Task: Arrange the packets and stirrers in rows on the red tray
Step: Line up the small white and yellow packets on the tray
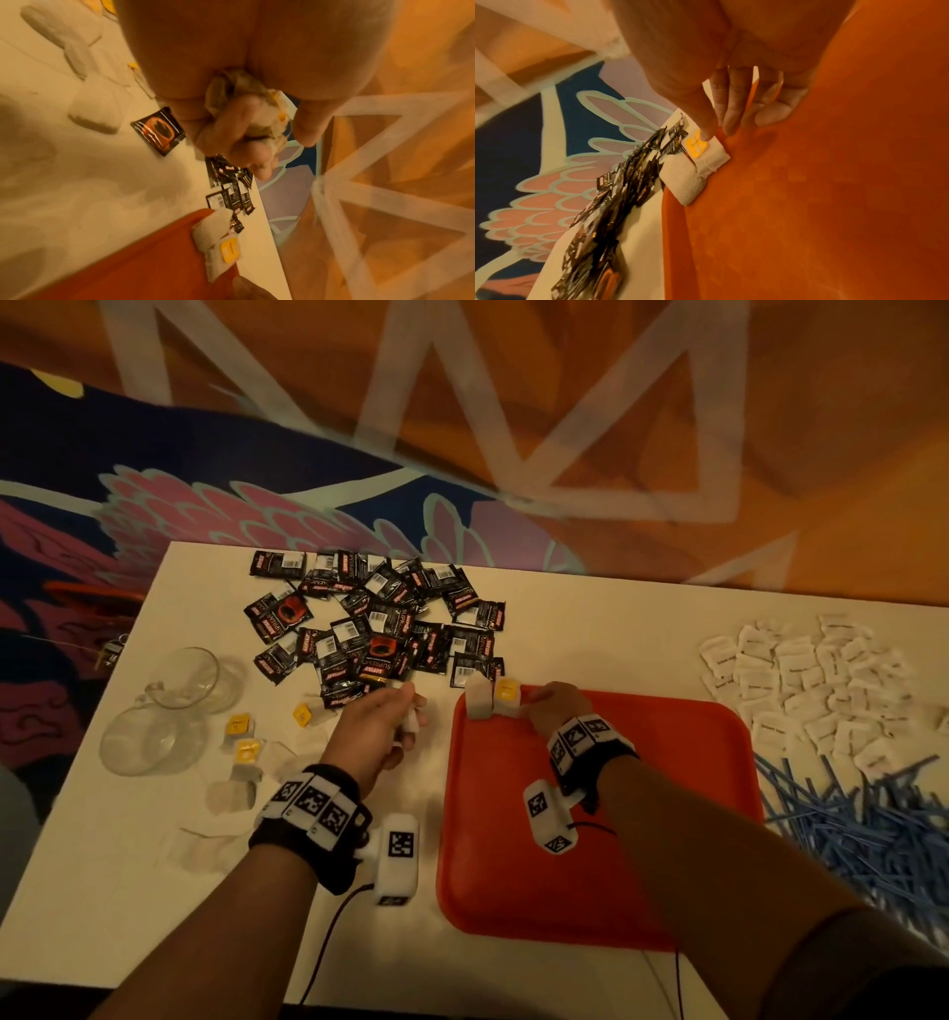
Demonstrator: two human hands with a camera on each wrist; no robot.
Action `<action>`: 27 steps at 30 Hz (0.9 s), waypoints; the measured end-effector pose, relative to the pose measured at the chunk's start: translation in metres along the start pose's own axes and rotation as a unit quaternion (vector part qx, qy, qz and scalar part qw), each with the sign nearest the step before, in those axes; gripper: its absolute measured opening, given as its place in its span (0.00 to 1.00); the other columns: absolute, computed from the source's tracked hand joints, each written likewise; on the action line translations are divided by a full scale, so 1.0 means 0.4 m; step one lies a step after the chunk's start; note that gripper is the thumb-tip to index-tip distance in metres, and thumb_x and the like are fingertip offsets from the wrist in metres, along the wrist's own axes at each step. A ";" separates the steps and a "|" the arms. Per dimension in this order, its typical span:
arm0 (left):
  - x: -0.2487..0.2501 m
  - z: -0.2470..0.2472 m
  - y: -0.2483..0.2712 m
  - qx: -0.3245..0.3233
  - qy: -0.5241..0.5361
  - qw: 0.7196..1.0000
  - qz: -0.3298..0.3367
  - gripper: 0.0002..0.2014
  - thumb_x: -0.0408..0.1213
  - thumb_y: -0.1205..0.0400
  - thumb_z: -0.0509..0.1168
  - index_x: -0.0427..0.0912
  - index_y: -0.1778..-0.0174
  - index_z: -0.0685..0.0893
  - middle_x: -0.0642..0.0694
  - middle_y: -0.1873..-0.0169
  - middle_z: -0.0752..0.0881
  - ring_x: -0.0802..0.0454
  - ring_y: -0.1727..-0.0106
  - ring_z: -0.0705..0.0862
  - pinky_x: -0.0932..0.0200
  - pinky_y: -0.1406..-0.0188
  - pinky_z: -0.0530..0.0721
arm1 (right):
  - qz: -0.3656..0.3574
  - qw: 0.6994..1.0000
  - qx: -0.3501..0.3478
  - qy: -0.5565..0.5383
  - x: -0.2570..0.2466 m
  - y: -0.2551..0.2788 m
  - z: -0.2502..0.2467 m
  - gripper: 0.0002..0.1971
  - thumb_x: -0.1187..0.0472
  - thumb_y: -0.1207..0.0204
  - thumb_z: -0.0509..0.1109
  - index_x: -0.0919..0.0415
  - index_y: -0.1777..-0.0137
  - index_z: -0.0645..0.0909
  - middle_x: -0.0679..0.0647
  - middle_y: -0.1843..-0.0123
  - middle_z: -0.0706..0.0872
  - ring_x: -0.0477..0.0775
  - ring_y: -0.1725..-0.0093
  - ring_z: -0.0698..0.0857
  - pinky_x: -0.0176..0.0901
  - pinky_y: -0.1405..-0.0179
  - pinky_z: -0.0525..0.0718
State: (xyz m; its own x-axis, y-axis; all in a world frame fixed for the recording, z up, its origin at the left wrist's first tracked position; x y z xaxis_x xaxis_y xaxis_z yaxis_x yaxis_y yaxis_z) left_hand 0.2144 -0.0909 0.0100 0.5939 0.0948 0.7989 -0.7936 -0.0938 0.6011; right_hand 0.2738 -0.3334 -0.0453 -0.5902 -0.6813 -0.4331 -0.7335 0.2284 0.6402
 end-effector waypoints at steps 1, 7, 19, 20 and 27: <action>0.004 0.013 0.001 -0.013 0.032 0.999 -0.013 0.17 0.48 0.11 0.58 0.38 0.51 0.85 0.43 0.64 0.87 0.52 0.75 0.76 0.66 0.86 0.64 | -0.011 1.000 0.000 0.000 -0.003 0.008 -0.010 0.14 0.60 0.23 0.73 0.54 0.38 0.83 0.51 0.38 0.85 0.52 0.42 0.84 0.43 0.44 0.85; 0.032 0.094 0.016 -0.072 0.151 0.985 -0.044 0.32 0.59 0.11 0.46 0.34 0.54 0.83 0.34 0.66 0.85 0.46 0.79 0.77 0.69 0.89 0.60 | -0.224 0.973 0.013 -0.049 -0.087 0.121 -0.089 0.08 0.61 0.22 0.69 0.53 0.49 0.89 0.48 0.45 0.89 0.49 0.46 0.86 0.41 0.47 0.84; 0.116 0.261 0.125 -0.176 0.112 0.978 -0.021 0.23 0.57 0.13 0.55 0.38 0.47 0.80 0.37 0.62 0.87 0.47 0.74 0.88 0.69 0.92 0.59 | -0.294 0.954 -0.013 -0.054 -0.127 0.311 -0.209 0.04 0.58 0.30 0.78 0.48 0.61 0.86 0.38 0.66 0.84 0.37 0.64 0.81 0.27 0.66 0.73; 0.120 0.266 0.134 -0.177 0.105 0.979 -0.014 0.19 0.53 0.12 0.58 0.38 0.46 0.80 0.36 0.58 0.88 0.49 0.72 0.89 0.70 0.92 0.59 | -0.288 0.955 -0.009 -0.075 -0.119 0.313 -0.220 0.06 0.59 0.30 0.78 0.47 0.63 0.86 0.38 0.66 0.84 0.38 0.63 0.82 0.28 0.64 0.75; 0.101 0.257 0.159 -0.101 0.141 0.985 -0.022 0.11 0.33 0.11 0.58 0.34 0.37 0.82 0.39 0.61 0.87 0.53 0.71 0.86 0.69 0.91 0.63 | -0.264 0.941 0.031 -0.210 -0.071 0.341 -0.277 0.09 0.64 0.28 0.75 0.49 0.67 0.84 0.52 0.62 0.89 0.57 0.63 0.88 0.49 0.60 0.88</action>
State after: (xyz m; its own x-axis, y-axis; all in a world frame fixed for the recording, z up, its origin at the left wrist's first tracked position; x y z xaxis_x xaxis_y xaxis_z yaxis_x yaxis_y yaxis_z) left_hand 0.2014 -0.1951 0.0826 0.5901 0.3690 0.7180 -0.7954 0.1133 0.5955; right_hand 0.2276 -0.3600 0.1245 -0.2092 -0.3798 -0.9011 -0.9724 -0.0168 0.2328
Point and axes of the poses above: each hand's wrist, its own y-axis away from the middle knuckle, its own z-axis out of the palm, x = y × z, the point moved 5 cm from there along -y, towards the middle knuckle
